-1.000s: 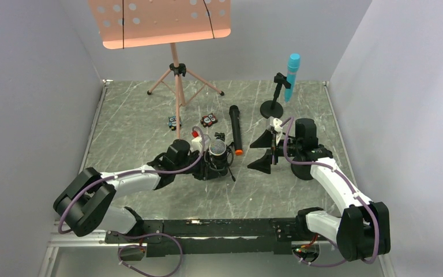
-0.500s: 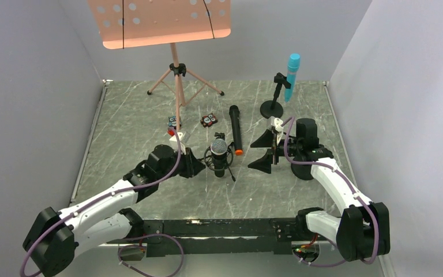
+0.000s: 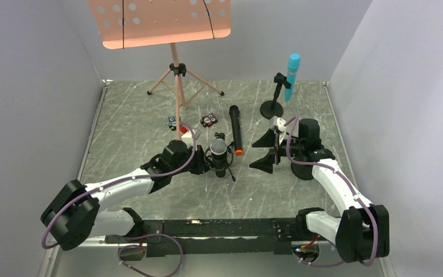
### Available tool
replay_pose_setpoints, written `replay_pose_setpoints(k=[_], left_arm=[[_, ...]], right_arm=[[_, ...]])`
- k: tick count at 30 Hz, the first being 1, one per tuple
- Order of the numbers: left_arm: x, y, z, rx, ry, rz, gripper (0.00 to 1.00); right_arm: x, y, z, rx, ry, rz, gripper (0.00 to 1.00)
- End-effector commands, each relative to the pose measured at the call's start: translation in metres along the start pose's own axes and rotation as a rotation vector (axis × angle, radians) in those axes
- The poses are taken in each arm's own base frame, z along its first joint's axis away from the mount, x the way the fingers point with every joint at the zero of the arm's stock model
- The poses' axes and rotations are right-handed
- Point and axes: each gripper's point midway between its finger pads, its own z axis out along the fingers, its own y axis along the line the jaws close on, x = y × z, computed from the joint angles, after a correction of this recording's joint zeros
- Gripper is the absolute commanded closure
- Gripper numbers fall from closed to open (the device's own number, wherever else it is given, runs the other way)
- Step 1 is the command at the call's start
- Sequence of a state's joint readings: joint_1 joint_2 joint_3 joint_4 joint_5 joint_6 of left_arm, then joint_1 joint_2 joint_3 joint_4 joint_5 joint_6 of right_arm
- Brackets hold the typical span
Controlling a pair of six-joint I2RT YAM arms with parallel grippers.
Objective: Attach the microphones to the stand
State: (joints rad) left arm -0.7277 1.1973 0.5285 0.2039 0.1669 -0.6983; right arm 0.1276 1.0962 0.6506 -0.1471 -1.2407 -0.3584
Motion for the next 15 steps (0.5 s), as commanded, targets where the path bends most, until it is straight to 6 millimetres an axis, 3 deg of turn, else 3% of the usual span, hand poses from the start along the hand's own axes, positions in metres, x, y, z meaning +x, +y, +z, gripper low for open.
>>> replay_pose_setpoints(k=[1, 9, 15], left_arm=[[-0.016, -0.056, 0.007, 0.194, -0.038, -0.013, 0.87], [0.005, -0.092, 0.021, 0.276, 0.019, 0.001, 0.87], [0.009, -0.082, 0.026, 0.223, 0.011, -0.010, 0.86]], right_arm=[[-0.013, 0.004, -0.002, -0.025, -0.035, -0.065, 0.00], [-0.014, 0.004, -0.004, -0.024, -0.038, -0.065, 0.00], [-0.015, 0.003, -0.007, -0.015, -0.044, -0.064, 0.00]])
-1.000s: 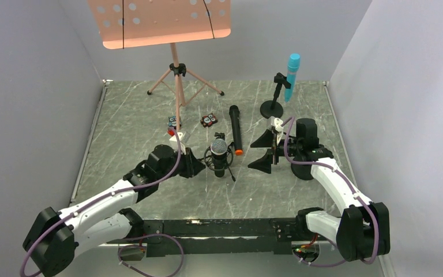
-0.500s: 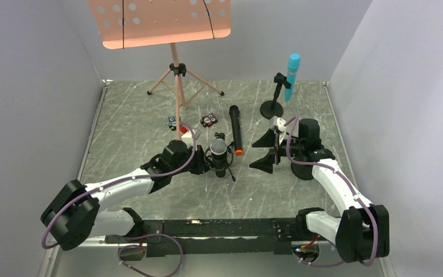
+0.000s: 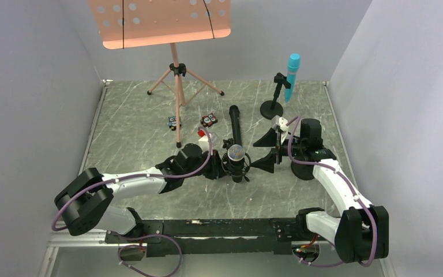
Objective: Attach the microphones to the stand
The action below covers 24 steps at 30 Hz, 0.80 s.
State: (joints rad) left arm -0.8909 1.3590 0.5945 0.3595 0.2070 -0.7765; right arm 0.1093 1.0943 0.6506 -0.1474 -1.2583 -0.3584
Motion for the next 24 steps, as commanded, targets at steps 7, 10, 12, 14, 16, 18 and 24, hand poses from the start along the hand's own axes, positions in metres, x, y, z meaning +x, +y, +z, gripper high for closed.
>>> replay_pose_setpoints(k=[7, 10, 12, 14, 16, 18, 24], left_arm=[[-0.023, 0.000, -0.027, -0.036, -0.135, 0.099, 0.71], [-0.029, 0.013, -0.037, -0.094, -0.173, 0.189, 0.42], [-0.034, 0.019, -0.040, -0.107, -0.180, 0.277, 0.28], [-0.039, 0.019, -0.038, -0.092, -0.170, 0.368, 0.22], [-0.045, 0.022, -0.033, -0.090, -0.157, 0.439, 0.21], [-0.052, 0.024, -0.026, -0.076, -0.156, 0.506, 0.21], [-0.067, 0.026, -0.011, 0.048, -0.240, 0.628, 0.26]], right_arm=[[-0.013, 0.003, -0.006, -0.014, -0.032, -0.073, 0.00], [-0.014, 0.001, -0.008, -0.005, -0.032, -0.074, 0.00], [-0.013, 0.000, -0.011, 0.000, -0.037, -0.070, 0.00], [-0.014, -0.001, -0.014, 0.005, -0.043, -0.073, 0.00], [-0.014, -0.002, -0.016, 0.008, -0.047, -0.077, 0.00], [-0.013, -0.003, -0.019, 0.013, -0.046, -0.081, 0.00], [-0.008, -0.007, -0.023, 0.011, -0.048, -0.067, 0.00]])
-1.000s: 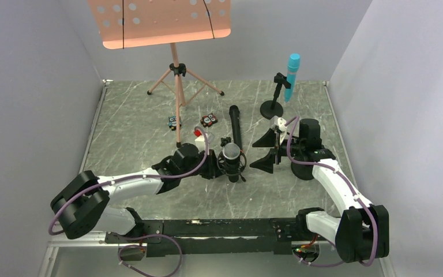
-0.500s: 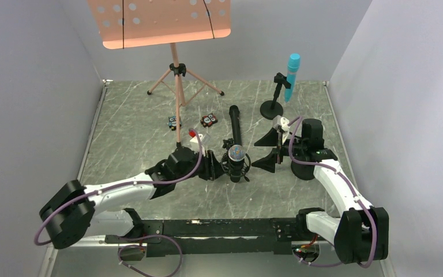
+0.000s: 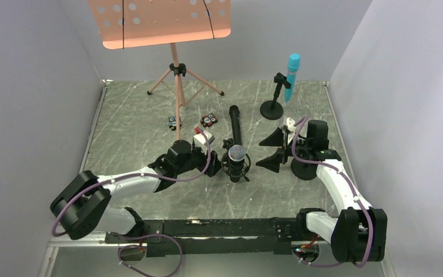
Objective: Attach the microphones to the stand
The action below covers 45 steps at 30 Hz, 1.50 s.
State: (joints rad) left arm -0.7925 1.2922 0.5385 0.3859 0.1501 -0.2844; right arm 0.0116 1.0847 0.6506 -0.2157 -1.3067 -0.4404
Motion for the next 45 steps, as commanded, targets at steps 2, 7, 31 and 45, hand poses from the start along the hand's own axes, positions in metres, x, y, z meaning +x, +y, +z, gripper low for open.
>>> replay_pose_setpoints(k=[2, 7, 31, 45], left_arm=[[-0.043, -0.012, 0.012, 0.176, -0.221, 0.162, 0.28], [-0.048, -0.023, 0.024, 0.270, -0.270, 0.144, 0.33], [-0.044, -0.039, 0.064, 0.380, -0.286, 0.121, 0.78], [-0.075, -0.020, -0.008, 0.163, -0.426, 0.169, 1.00]], right_arm=[[-0.009, -0.001, -0.007, -0.018, -0.031, -0.048, 0.00], [-0.007, -0.006, -0.010, -0.003, -0.033, -0.039, 0.00], [-0.014, 0.001, -0.013, -0.017, -0.036, -0.075, 0.00], [-0.020, 0.004, -0.015, -0.009, -0.037, -0.107, 0.00]])
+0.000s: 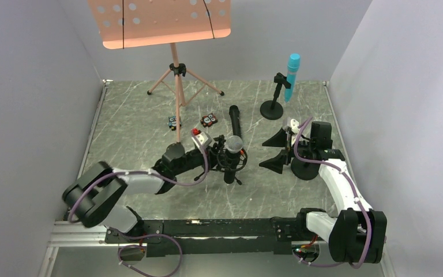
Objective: Attach the microphones to the stand
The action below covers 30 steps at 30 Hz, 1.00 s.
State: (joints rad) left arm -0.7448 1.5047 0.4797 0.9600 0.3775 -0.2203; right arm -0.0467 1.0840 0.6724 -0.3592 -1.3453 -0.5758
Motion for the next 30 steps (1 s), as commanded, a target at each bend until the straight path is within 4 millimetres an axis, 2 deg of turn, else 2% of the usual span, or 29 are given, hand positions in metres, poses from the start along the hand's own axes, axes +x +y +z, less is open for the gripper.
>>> replay_pose_setpoints(k=[1, 5, 8, 13, 16, 19, 24, 30], left_arm=[[-0.055, 0.004, -0.028, -0.109, -0.184, 0.075, 1.00], [-0.072, 0.015, -0.060, -0.237, -0.228, 0.096, 1.00], [-0.086, 0.030, -0.091, -0.368, -0.277, 0.111, 1.00], [-0.113, 0.082, -0.155, -0.684, -0.372, 0.120, 1.00], [-0.120, 0.120, -0.194, -0.899, -0.409, 0.102, 1.00], [-0.132, 0.149, -0.223, -1.039, -0.464, 0.085, 1.00], [-0.141, 0.197, -0.258, -1.209, -0.489, 0.102, 1.00], [-0.149, 0.245, -0.275, -1.252, -0.512, 0.109, 1.00]], right_arm=[[-0.023, 0.004, -0.003, -0.018, -0.034, -0.099, 0.00], [-0.026, 0.006, -0.003, -0.020, -0.038, -0.112, 0.00], [-0.028, 0.007, -0.004, -0.016, -0.038, -0.122, 0.00], [-0.031, 0.008, -0.005, -0.011, -0.040, -0.135, 0.00], [-0.033, 0.010, -0.005, -0.013, -0.042, -0.141, 0.00], [-0.034, 0.012, -0.005, -0.017, -0.046, -0.146, 0.00], [-0.035, 0.014, -0.005, -0.026, -0.052, -0.148, 0.00], [-0.035, 0.015, -0.005, -0.033, -0.054, -0.148, 0.00]])
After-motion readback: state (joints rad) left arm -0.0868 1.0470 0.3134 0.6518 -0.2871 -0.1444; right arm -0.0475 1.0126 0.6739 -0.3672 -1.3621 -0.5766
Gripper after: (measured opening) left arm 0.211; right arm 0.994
